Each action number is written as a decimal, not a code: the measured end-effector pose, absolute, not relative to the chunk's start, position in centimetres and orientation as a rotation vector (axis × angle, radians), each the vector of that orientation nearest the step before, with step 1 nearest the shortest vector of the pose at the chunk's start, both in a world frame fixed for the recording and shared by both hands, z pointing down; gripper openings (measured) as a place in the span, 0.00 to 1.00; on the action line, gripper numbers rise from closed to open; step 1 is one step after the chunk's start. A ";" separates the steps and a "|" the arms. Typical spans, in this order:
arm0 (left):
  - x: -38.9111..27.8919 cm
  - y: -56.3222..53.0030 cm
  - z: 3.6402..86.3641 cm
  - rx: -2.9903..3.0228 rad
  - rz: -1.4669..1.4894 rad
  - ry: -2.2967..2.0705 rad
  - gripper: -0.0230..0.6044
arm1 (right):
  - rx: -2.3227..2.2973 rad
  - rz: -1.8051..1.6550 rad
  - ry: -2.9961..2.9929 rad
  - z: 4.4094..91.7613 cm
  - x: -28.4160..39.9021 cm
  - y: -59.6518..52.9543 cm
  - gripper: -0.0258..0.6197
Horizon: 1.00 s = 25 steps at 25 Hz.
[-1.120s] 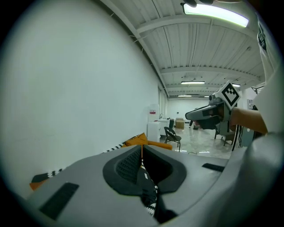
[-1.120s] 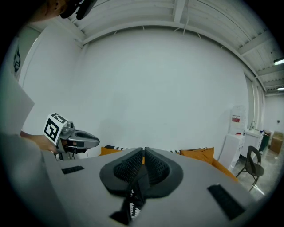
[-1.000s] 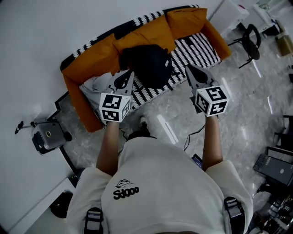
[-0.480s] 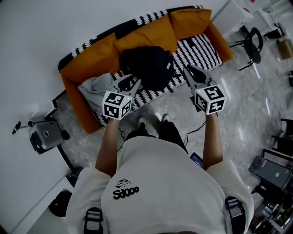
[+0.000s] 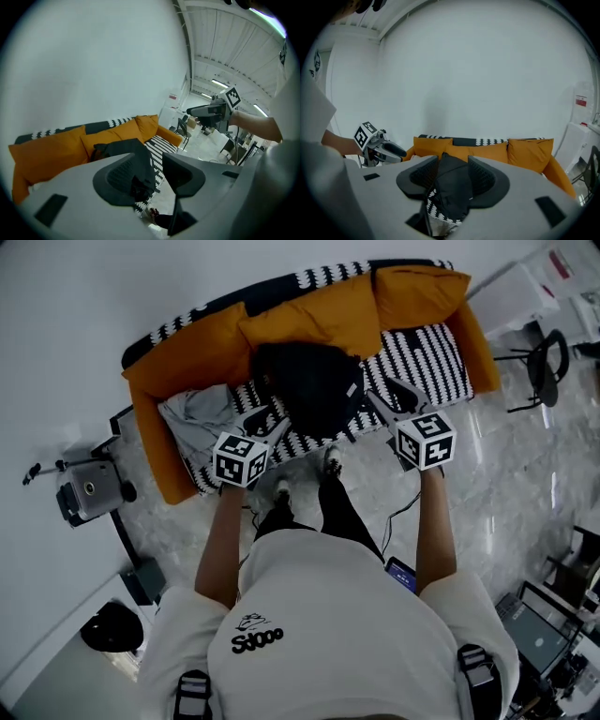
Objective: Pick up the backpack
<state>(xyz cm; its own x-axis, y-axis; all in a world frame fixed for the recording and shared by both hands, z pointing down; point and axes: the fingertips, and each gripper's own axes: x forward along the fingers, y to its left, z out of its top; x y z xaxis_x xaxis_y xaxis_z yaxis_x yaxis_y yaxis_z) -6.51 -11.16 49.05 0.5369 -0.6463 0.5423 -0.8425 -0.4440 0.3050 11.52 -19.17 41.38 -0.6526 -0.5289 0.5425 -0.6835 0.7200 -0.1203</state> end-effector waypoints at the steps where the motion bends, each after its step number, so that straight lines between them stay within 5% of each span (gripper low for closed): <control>1: -6.5 -11.8 50.0 2.204 0.470 -1.204 0.32 | 0.897 0.458 -2.445 42.3 11.7 -20.4 0.34; 25: -5.8 -19.1 67.6 1.868 0.363 -1.312 0.36 | 0.358 0.518 -2.308 63.6 10.0 -34.4 0.37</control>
